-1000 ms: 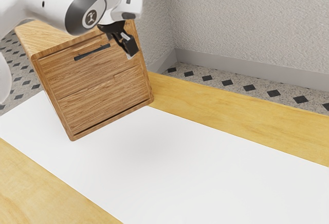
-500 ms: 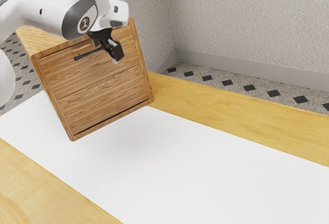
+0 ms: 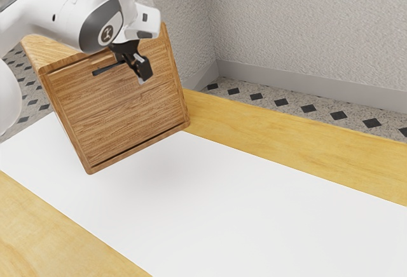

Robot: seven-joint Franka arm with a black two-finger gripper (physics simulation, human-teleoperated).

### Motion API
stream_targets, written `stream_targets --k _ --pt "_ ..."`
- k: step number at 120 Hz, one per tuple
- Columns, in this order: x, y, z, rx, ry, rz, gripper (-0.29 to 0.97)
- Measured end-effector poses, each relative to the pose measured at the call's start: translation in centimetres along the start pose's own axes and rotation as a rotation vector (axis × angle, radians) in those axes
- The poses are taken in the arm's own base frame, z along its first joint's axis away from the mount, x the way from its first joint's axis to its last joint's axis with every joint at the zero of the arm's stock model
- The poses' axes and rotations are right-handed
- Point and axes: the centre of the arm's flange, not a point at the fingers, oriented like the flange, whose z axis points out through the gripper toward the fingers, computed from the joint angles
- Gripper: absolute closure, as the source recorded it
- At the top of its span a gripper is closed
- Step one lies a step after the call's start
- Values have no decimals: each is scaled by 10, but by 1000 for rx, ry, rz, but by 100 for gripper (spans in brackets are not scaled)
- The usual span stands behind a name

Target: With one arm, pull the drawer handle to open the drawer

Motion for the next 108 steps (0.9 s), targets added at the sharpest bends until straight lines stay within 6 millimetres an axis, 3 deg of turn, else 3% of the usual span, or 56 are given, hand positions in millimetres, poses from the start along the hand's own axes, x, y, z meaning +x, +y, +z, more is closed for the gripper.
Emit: stream_targets --k 15,36,55,70,92,108 --pt "-6 12 -3 -3 -13 20 0" --pt "-33 25 -14 -7 -12 30 2" --pt "-30 47 -32 26 19 60 8" --pt "-28 67 -42 52 29 86 4" --pt "-50 83 -59 64 36 87 2" --pt "-54 88 -60 68 37 73 1"
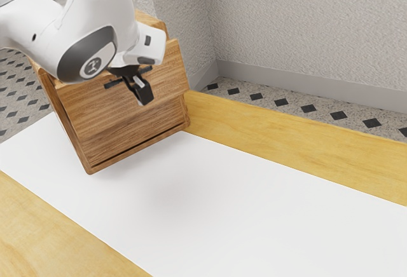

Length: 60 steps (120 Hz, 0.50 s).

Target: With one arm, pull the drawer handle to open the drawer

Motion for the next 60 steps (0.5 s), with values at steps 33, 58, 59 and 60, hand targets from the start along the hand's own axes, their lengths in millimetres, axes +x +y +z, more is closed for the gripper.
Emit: stream_targets --k 33,58,59,60 --pt "-5 -2 -18 28 28 -36 0" --pt "-6 -16 -7 53 10 -74 0" --pt "-6 -16 -5 53 9 -75 0" --pt "-6 -16 -4 53 7 -76 0"
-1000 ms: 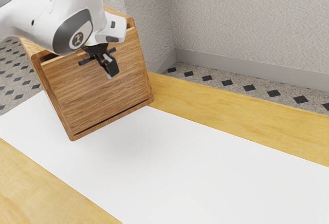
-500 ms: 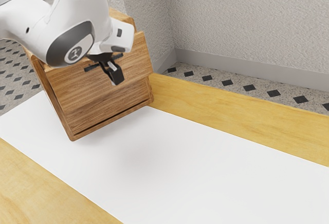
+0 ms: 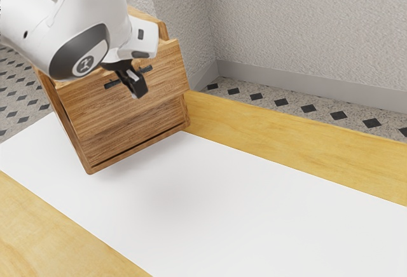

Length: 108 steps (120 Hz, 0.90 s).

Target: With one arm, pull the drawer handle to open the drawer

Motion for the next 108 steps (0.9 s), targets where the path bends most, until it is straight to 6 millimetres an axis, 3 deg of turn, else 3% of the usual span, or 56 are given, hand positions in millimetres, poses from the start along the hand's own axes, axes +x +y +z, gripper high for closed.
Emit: stream_targets --k 47,79,108 --pt "8 12 23 -8 -25 -9 0" --pt "11 26 16 -15 -13 -13 -1" --pt "6 54 3 -36 0 6 -1"
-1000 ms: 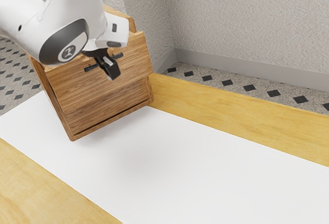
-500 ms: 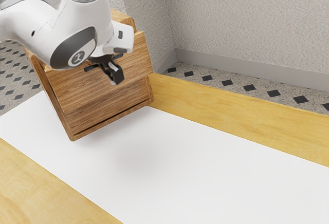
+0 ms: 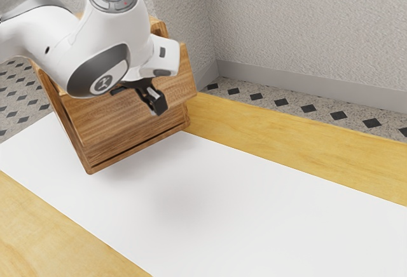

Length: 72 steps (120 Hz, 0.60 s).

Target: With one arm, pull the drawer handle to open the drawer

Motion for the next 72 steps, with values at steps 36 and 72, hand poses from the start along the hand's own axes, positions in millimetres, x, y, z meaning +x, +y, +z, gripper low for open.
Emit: stream_targets --k 36,72 --pt "0 58 -33 -31 47 59 -1" --pt "-7 87 -50 -37 65 72 3"
